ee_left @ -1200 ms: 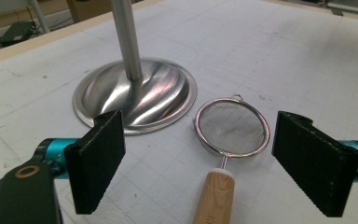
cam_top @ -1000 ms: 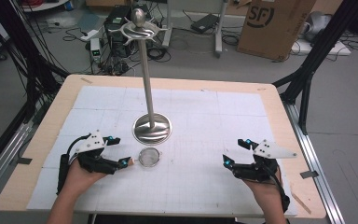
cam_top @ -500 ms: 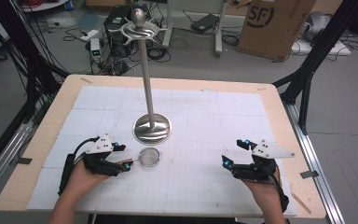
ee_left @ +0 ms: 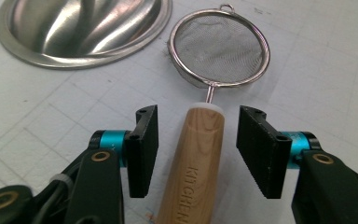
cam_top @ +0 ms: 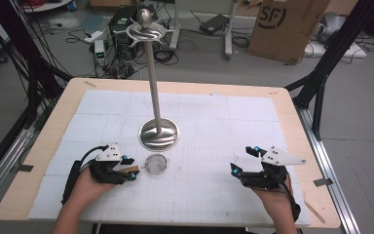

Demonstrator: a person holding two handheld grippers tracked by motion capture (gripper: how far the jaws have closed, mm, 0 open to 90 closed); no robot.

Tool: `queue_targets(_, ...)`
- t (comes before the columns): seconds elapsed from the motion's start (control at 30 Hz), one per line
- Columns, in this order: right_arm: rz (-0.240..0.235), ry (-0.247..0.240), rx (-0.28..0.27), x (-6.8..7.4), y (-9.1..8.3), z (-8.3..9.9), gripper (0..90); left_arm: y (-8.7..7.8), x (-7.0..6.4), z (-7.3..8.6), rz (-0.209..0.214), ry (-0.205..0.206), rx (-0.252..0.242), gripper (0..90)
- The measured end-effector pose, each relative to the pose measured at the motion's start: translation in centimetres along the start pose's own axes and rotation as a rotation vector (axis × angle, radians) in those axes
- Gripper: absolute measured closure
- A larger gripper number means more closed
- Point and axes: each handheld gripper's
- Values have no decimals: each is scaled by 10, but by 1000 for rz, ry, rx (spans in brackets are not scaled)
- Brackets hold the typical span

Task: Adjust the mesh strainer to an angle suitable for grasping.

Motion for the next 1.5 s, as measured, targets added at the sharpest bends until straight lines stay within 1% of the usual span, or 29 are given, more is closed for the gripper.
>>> queue_targets(0.07,-2,0,3,0,1,0,191,1,0,0,11,-7,11,518)
queue_targets(0.13,-9,-1,8,1,1,0,192,1,0,0,8,-11,12,548)
queue_targets(0.17,-8,-4,11,1,2,0,191,1,0,0,-2,-18,22,563)
queue_targets(0.23,-8,-4,11,1,3,1,192,1,1,1,-4,-21,23,585)
queue_targets(0.27,-9,-2,13,1,3,1,191,1,1,1,-3,-21,41,594)
queue_targets(0.33,-9,-3,12,1,3,1,192,3,0,1,-2,-12,51,610)
queue_targets(0.43,-12,-2,16,1,3,0,192,4,-2,1,-10,-12,47,614)
queue_targets(0.57,-16,-3,13,1,3,0,192,3,-2,1,-6,-5,52,629)
queue_targets(0.6,-14,-5,12,1,3,0,192,3,-3,1,-3,2,52,648)
queue_targets(0.67,-15,-2,13,1,3,0,192,3,-3,1,0,0,51,679)
queue_targets(0.83,-13,-5,14,2,4,1,192,3,-4,0,1,-9,53,679)
queue_targets(0.87,-14,-4,15,2,4,1,192,3,-4,0,15,-6,52,678)
queue_targets(0.93,-15,-4,16,2,4,1,192,4,-5,0,23,-6,49,678)
queue_targets(1.07,-14,-5,16,2,4,1,192,5,-7,-1,27,0,51,673)
queue_targets(1.1,-15,-3,15,2,4,1,192,4,-7,-1,36,5,51,669)
queue_targets(1.13,-15,-2,15,2,4,1,192,4,-7,-1,36,5,51,651)
queue_targets(1.17,-14,-3,16,2,4,1,192,5,-7,-1,40,-2,45,621)
queue_targets(1.2,-14,-4,16,2,4,1,192,4,-6,-1,45,-5,50,610)
queue_targets(1.23,-14,-3,15,2,4,1,192,4,-6,-1,45,-5,50,617)
queue_targets(1.27,-14,-3,15,2,4,1,192,4,-6,-1,47,7,56,617)
queue_targets(1.33,-11,-3,16,2,3,1,192,4,-6,-1,40,14,57,628)
queue_targets(1.37,-11,-2,16,2,3,1,192,4,-8,-1,37,12,50,649)
queue_targets(1.4,-13,-7,15,2,3,1,192,4,-9,-2,31,22,55,672)
queue_targets(1.43,-12,-7,15,2,3,1,192,4,-9,-2,31,22,55,675)
queue_targets(1.5,-10,-2,15,2,3,1,192,4,-10,-2,21,37,59,678)
Point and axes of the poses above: each handheld gripper's, and its own axes: y roughly forward along the jaws, z roughly out of its underside, x roughly to its left, and after that the axes turned 5 degrees about -z, right-handed
